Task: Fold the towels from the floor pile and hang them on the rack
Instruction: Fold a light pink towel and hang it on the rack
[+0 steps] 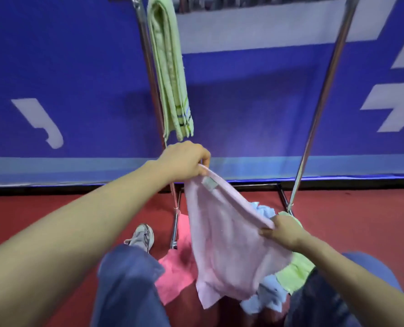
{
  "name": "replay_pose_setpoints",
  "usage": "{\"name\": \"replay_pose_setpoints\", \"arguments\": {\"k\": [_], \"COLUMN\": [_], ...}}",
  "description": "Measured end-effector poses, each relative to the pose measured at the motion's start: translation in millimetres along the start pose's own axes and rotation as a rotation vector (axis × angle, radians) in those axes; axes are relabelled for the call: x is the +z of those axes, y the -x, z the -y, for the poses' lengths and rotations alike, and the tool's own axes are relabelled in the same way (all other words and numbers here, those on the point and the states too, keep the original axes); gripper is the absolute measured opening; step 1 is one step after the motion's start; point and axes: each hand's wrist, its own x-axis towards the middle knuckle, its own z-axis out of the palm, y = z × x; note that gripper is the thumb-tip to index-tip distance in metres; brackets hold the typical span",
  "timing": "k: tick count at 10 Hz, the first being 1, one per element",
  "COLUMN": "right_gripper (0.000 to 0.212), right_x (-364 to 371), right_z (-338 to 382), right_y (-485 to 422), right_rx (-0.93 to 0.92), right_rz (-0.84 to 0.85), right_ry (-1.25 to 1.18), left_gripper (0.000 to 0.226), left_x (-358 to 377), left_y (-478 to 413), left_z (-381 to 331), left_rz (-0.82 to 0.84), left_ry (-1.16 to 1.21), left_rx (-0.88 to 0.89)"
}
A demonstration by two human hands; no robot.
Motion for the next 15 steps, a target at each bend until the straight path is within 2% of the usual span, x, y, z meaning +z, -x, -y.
{"name": "replay_pose_setpoints", "arguments": {"k": [1, 2, 3, 4, 5, 6, 7, 8, 9, 10, 11, 12, 13, 14, 15], "right_gripper": [0.041, 0.034, 0.028, 0.018, 0.013, 0.018, 0.020, 0.016, 0.019, 0.013, 0.021, 0.021, 0.017, 0.003, 0.019], "right_x": [-32.4, -69.4, -109.9, -155.5, -211.8, -278.3, -322.3, -273.0, -152.6, -79.6, -90.2, -125.7, -143.9, -136.9, -110.7], "right_z": [-1.8, 13.5, 34.3, 58.2, 89.3, 132.7, 167.0, 156.7, 100.7, 49.4, 42.0, 50.5, 54.6, 53.1, 41.1], "right_y": [19.5, 36.9, 49.8, 54.6, 46.3, 47.6, 66.3, 56.8, 29.9, 18.3, 4.5, -12.7, -29.7, -39.4, -44.6], "right_rx": [0.007, -0.061, -0.058, -0.041, -0.075, -0.090, -0.172, -0.419, -0.193, -0.074, -0.099, -0.091, -0.038, 0.025, 0.039], "right_rz": [-0.111, -0.157, -0.129, -0.100, -0.155, -0.496, -1.080, -1.479, -0.309, 0.219, -0.016, -0.264, -0.399, -0.391, -0.313], "right_ry": [-0.228, -0.626, -0.878, -0.620, 0.218, 0.571, 0.247, 0.021, 0.461, 0.604, 0.491, 0.388, 0.188, 0.027, -0.060], "left_gripper": [0.009, 0.010, 0.013, 0.012, 0.022, 0.008, 0.021, 0.022, 0.017, 0.039, 0.016, 0.011, 0.016, 0.017, 0.016], "left_x": [-19.5, -30.6, -44.7, -72.5, -122.4, -190.2, -244.3, -196.6, -53.5, 54.2, 53.5, 12.3, -4.2, 4.3, 37.1], "left_y": [22.4, 41.9, 50.9, 54.6, 46.1, 26.5, 12.0, 21.6, 56.3, 109.5, 96.4, 66.7, 48.4, 40.3, 40.9], "left_z": [18.8, 31.5, 36.9, 33.1, 22.5, 6.1, -3.2, -4.6, -0.9, 22.2, 36.3, 41.3, 51.4, 58.6, 59.8], "left_rz": [-0.054, -0.070, -0.037, 0.153, 0.247, 0.115, -0.606, -1.284, -0.198, 0.472, 0.305, 0.090, -0.008, 0.011, 0.090], "left_ry": [-0.054, -0.071, -0.111, -0.263, -0.344, -0.409, -0.244, -0.142, -0.468, -0.227, -0.140, -0.064, 0.057, 0.171, 0.238], "left_rx": [-0.104, -0.160, -0.130, -0.080, -0.090, -0.148, -0.225, -0.071, 0.032, -0.207, -0.250, -0.267, -0.282, -0.315, -0.327]}}
